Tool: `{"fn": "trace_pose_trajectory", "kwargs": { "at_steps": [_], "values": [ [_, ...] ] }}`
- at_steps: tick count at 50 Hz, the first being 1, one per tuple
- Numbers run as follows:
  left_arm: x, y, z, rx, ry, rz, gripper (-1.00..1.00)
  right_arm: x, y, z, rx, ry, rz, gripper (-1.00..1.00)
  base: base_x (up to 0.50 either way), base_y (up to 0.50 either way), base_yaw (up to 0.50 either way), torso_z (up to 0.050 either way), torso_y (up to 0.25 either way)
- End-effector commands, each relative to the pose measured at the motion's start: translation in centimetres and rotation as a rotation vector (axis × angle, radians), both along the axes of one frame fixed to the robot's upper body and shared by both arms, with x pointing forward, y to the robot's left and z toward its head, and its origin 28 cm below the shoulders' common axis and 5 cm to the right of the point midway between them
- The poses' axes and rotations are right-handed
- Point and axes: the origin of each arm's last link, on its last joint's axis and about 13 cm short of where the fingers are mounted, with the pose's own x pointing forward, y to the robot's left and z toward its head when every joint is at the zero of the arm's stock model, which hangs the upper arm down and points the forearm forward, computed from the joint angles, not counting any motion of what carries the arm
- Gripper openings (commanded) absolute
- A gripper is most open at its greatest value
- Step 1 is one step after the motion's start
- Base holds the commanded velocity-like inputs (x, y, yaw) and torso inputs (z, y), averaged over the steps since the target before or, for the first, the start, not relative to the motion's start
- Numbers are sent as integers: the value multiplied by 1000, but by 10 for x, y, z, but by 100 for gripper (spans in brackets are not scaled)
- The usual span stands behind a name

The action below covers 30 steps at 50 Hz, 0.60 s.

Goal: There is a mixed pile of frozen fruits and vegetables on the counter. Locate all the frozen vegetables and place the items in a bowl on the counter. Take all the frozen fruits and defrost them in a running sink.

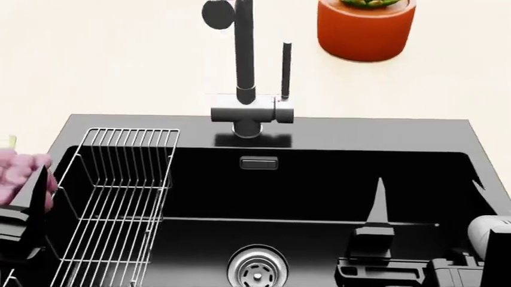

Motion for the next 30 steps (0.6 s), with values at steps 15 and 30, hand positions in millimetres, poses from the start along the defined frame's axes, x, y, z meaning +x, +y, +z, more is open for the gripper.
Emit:
{"fn": "trace_pose_trajectory", "kwargs": {
  "at_steps": [15,30],
  "values": [
    [8,-1,-7,-37,20,3,-100,-2,2,2,-4,-10,2,100,1,-500,0,0,1],
    [59,-31,4,-74,94,-242,-100,-3,6,2,-8,-14,33,100,0,-8,0,0,1]
  ]
}}
